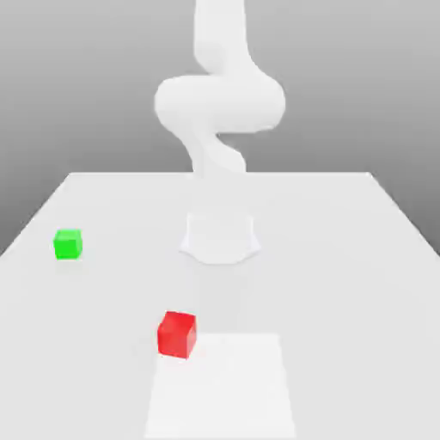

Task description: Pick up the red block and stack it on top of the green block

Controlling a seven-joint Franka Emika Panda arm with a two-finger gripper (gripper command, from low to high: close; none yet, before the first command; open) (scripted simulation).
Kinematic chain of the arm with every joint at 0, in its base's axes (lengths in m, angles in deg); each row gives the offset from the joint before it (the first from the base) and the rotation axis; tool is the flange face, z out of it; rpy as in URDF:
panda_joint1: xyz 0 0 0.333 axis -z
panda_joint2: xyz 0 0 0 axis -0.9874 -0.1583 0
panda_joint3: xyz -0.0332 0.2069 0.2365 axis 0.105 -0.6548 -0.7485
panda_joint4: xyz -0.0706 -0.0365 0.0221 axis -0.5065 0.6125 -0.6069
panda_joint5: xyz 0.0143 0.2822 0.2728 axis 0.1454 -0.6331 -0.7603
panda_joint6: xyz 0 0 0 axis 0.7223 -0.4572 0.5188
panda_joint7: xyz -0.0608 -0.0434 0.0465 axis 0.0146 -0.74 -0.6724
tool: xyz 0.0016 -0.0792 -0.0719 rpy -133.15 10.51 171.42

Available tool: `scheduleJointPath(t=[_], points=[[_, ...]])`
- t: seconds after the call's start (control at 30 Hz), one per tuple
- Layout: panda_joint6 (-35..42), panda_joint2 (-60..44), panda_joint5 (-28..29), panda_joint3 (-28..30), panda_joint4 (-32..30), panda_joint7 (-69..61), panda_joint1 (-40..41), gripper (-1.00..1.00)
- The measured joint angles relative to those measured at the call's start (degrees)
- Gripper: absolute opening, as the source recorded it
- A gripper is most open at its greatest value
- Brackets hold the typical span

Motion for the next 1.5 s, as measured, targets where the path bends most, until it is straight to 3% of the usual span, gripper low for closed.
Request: scheduleJointPath(t=[0.57,0.8,0.83,1.07,1.3,1.5], points=[[-25.71,-34.16,1.30,4.24,-29.78,2.10,6.09,0.00],[-40.13,-51.80,-3.39,1.61,-29.73,-1.20,8.36,0.00],[-41.06,-52.87,-3.65,1.22,-29.59,-1.41,8.69,-1.00],[-40.87,-52.65,-3.39,1.16,-29.63,-1.19,8.79,-1.00],[-29.53,-39.41,0.04,2.34,-31.51,1.26,8.62,-1.00],[-25.56,-35.17,2.81,6.77,-31.60,13.15,17.53,-1.00]])
